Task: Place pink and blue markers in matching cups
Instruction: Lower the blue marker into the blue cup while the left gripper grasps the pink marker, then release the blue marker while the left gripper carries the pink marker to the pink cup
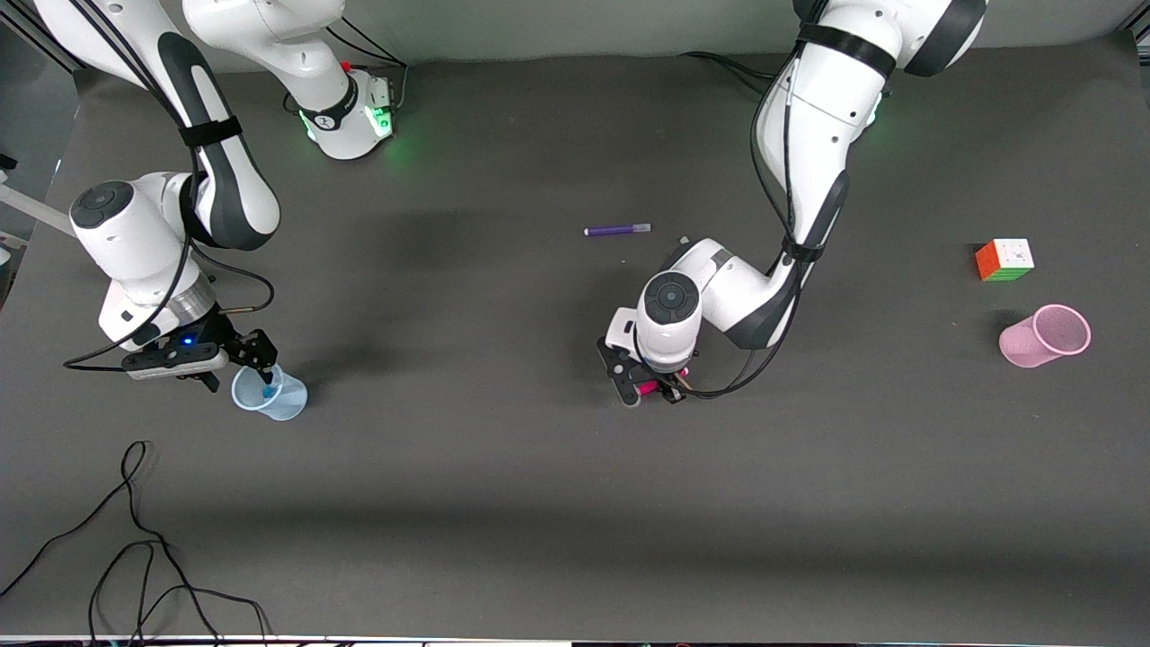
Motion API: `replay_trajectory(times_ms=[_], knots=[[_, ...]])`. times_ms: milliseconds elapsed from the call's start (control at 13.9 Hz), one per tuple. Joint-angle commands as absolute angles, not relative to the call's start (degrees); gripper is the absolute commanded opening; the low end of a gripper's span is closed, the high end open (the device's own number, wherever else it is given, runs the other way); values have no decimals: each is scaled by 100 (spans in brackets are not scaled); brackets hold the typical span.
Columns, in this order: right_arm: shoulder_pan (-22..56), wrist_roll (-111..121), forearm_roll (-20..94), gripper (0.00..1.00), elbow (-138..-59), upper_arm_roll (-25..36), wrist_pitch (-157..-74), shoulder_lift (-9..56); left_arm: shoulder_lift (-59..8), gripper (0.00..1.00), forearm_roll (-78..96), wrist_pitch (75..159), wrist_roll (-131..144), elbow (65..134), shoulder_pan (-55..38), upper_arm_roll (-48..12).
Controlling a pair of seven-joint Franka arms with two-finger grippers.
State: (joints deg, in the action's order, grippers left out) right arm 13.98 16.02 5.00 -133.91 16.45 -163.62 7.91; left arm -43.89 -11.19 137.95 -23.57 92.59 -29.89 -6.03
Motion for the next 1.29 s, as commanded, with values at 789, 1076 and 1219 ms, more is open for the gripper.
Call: replay_trajectory(times_ms=[789,1076,1219], knots=[[1441,1301,545,100,-9801,1512,-10909,703,-2014,0,-1204,9668,-2215,8139,-1671,-458],[1433,671,536,100,-9747,1302,-10496,607,-1513,0,-1160,9283,-2197,8156,-1056,-431],[1389,370,527,100,-9756,1195,-10092,449,-1389,0,-1125,9062,-2197,8191,-687,-439]])
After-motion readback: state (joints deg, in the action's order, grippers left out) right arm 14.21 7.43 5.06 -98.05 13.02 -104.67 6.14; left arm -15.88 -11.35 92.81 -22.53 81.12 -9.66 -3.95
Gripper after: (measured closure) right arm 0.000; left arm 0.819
